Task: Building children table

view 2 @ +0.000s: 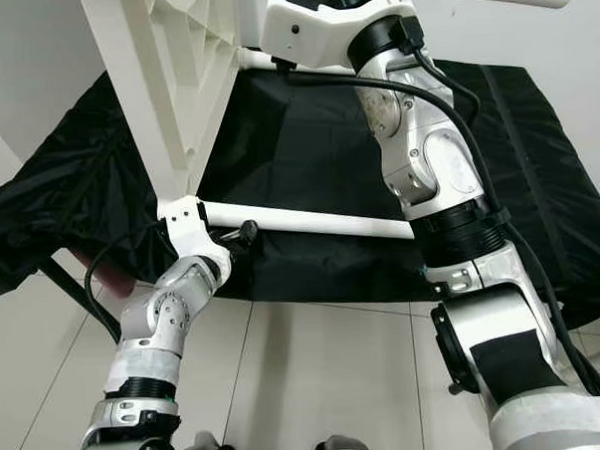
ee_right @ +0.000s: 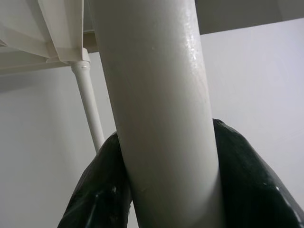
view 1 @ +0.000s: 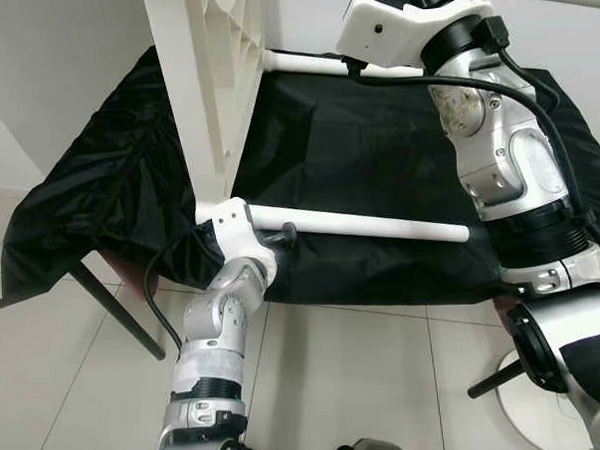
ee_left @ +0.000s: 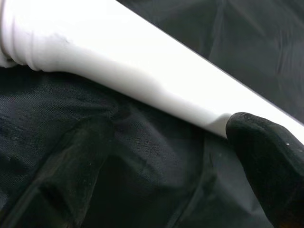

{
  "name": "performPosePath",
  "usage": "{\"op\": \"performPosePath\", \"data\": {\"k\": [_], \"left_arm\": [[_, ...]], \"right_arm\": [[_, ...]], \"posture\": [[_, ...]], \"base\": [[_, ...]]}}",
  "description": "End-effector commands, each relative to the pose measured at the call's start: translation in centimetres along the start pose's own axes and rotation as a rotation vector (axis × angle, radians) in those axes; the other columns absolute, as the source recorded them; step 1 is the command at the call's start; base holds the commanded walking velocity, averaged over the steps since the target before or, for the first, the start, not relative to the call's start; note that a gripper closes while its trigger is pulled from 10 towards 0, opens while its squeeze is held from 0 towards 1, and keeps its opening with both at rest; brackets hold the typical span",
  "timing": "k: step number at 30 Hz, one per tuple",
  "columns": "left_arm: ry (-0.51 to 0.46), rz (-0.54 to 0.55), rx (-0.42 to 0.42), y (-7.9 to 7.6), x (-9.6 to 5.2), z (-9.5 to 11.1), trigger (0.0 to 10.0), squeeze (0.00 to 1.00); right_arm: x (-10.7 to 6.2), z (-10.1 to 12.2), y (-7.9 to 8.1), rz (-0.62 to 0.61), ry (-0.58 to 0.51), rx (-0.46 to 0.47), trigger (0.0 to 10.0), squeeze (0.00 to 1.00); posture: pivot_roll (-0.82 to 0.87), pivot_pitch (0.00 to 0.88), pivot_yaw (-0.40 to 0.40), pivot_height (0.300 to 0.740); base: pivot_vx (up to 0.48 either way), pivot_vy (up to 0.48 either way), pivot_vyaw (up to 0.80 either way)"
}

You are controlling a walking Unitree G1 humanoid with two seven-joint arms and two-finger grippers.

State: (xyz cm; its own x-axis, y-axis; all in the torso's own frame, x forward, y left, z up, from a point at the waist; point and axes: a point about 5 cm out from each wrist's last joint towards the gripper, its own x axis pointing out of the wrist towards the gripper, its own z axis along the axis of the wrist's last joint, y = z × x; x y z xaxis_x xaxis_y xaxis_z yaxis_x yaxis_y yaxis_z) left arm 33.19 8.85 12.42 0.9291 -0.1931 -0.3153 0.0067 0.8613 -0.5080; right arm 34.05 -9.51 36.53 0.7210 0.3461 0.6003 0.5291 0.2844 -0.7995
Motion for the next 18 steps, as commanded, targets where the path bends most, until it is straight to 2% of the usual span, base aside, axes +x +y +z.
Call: {"op": "performPosePath", "data": {"k": [1,3,5,7,8,9,12,14,16,17,18], "left_arm": [[0.077,0.006,-0.066,-1.9,1.1,-0.8,10.0,0.00],[0.077,0.006,-0.066,-1.9,1.1,-0.8,10.0,0.00],[0.100,0.010,-0.118,-2.5,1.9,-0.6,10.0,0.00],[0.100,0.010,-0.118,-2.5,1.9,-0.6,10.0,0.00],[0.098,-0.006,-0.161,-3.2,2.2,0.0,10.0,0.00],[0.098,-0.006,-0.161,-3.2,2.2,0.0,10.0,0.00],[0.073,-0.080,-0.266,-5.7,2.7,1.8,10.0,0.00],[0.073,-0.080,-0.266,-5.7,2.7,1.8,10.0,0.00],[0.065,-0.099,-0.300,-6.8,2.8,2.7,10.0,0.00],[0.065,-0.099,-0.300,-6.8,2.8,2.7,10.0,0.00],[0.066,-0.102,-0.298,-7.3,2.8,2.8,10.0,0.00]], "right_arm": [[-0.4,-0.6,0.3,0.001,0.051,0.106,0.0,0.00],[-0.4,-0.6,0.3,0.001,0.051,0.106,0.0,0.00],[-0.6,-0.2,-0.1,-0.012,0.056,0.138,0.0,0.00],[-0.6,-0.2,-0.1,-0.012,0.056,0.138,0.0,0.00],[-0.7,-0.1,-0.4,-0.029,0.067,0.176,0.0,0.00],[-0.7,-0.1,-0.4,-0.029,0.067,0.176,0.0,0.00],[-1.0,-0.6,-1.7,-0.093,0.124,0.312,0.0,0.00],[-1.0,-0.6,-1.7,-0.093,0.124,0.312,0.0,0.00],[-1.0,-1.4,-3.2,-0.150,0.175,0.390,0.0,0.00],[-1.0,-1.4,-3.2,-0.150,0.175,0.390,0.0,0.00],[-1.0,-1.9,-4.0,-0.174,0.196,0.411,0.0,0.00]], "posture": [[-0.17,0.071,0.011,0.740],[-0.17,0.071,0.011,0.740],[-0.18,0.075,0.015,0.740],[-0.18,0.075,0.015,0.740],[-0.18,0.077,0.020,0.740],[-0.18,0.077,0.020,0.740],[-0.18,0.079,0.027,0.740],[-0.18,0.079,0.027,0.740],[-0.19,0.083,0.037,0.740],[-0.19,0.083,0.037,0.740],[-0.19,0.084,0.040,0.740]], "base": [[0.000,0.000,0.00],[0.000,0.000,0.00],[0.000,0.000,0.00],[0.000,0.000,0.00],[0.000,0.000,0.00],[0.000,0.000,0.00],[0.000,0.000,0.00],[0.000,0.000,0.00],[0.000,0.000,0.00],[0.000,0.000,0.00],[0.000,0.000,0.00]]}}
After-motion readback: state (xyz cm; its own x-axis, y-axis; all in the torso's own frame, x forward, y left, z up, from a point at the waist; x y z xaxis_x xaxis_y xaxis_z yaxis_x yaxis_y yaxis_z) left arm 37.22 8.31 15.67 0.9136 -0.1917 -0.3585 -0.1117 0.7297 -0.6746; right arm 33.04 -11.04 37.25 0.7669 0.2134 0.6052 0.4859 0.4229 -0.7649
